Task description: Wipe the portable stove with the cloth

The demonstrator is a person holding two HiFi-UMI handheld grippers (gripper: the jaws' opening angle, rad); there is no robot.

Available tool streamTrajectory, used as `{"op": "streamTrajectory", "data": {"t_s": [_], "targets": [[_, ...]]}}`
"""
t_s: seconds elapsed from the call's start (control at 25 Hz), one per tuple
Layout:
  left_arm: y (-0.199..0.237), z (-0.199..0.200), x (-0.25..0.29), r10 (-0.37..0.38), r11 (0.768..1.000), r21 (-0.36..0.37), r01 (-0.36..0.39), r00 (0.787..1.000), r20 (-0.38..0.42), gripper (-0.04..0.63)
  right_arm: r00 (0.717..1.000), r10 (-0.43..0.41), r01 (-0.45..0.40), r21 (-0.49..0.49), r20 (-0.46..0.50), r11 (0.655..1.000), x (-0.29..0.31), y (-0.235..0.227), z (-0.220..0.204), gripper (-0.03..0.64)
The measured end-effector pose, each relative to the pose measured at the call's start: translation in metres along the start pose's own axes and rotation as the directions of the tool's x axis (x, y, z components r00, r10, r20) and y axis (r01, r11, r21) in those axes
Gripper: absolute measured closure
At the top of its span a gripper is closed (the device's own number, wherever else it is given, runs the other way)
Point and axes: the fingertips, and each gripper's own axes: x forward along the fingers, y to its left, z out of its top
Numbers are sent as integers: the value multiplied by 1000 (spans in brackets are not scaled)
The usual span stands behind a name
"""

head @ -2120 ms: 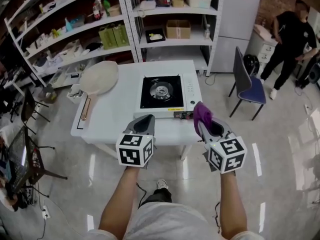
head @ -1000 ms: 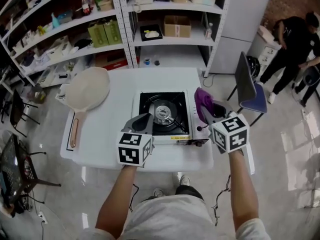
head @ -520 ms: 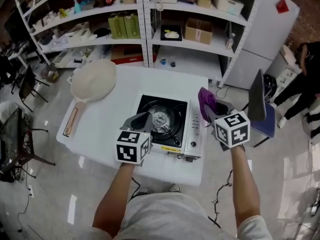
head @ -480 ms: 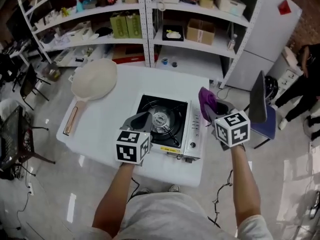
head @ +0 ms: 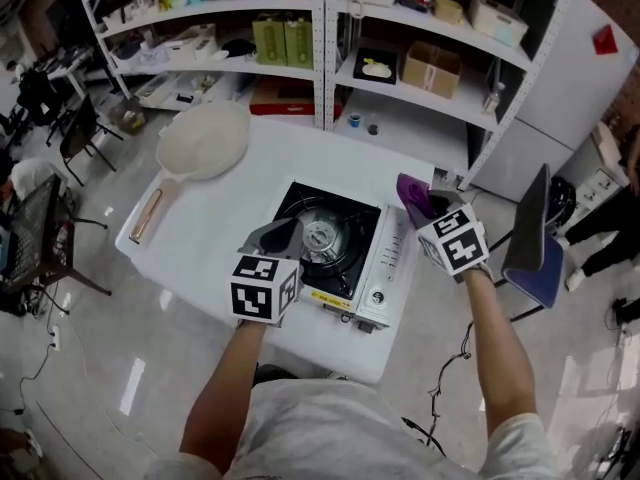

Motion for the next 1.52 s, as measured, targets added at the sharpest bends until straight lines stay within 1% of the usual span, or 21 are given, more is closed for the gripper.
{"op": "streamTrajectory", "data": {"t_s": [0.24,0.36,0.52,0.8,1.12,1.52], "targets": [[5,-1,-7,41,999,-1,-41,999,-5,591,993,97,-100,-49,-68,994,23,14,-10,554],[8,-4,-11,51,999,-6,-51,999,-13,591,985,155,-158,-40,-82,987,30,27,-12,554],[10,-8,-16,53,999,3,-53,998,-25,591,978,187,-190,-28,-88,981,31,38,-17,554],[14,-16,-24,23,1000,16,-23,999,-38,591,984,160,-160,8,-81,987,27,52,-23,554],[13,-20,-32,-42,999,32,43,998,-42,591,986,124,-120,37,-115,992,14,71,-29,554],[13,-24,-44,-118,991,51,120,992,-42,591,984,87,-79,61,-154,995,-3,99,-33,554]]}}
